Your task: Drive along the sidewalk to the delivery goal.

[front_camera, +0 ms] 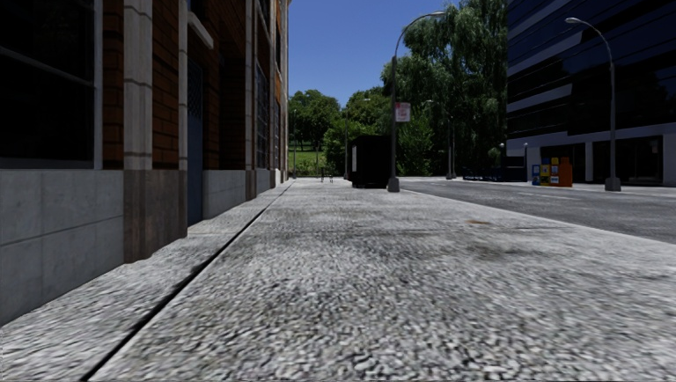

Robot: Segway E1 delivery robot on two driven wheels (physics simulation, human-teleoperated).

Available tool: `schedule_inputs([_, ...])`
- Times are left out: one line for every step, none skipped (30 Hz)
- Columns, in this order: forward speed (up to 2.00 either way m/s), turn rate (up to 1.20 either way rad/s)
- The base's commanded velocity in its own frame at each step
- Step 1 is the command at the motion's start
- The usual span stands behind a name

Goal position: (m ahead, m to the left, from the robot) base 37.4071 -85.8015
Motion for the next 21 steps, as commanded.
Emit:
schedule_inputs([2.00,0.00])
schedule_inputs([2.00,0.00])
schedule_inputs([2.00,0.00])
schedule_inputs([2.00,0.00])
schedule_inputs([2.00,0.00])
schedule_inputs([2.00,0.00])
schedule_inputs([2.00,0.00])
schedule_inputs([2.00,0.00])
schedule_inputs([2.00,0.00])
schedule_inputs([2.00,0.00])
schedule_inputs([2.00,0.00])
schedule_inputs([2.00,0.00])
schedule_inputs([2.00,0.00])
schedule_inputs([2.00,0.00])
schedule_inputs([2.00,0.00])
schedule_inputs([2.00,0.00])
schedule_inputs([2.00,0.00])
schedule_inputs([2.00,0.00])
schedule_inputs([2.00,0.00])
schedule_inputs([2.00,0.00])
schedule_inputs([2.00,0.00])
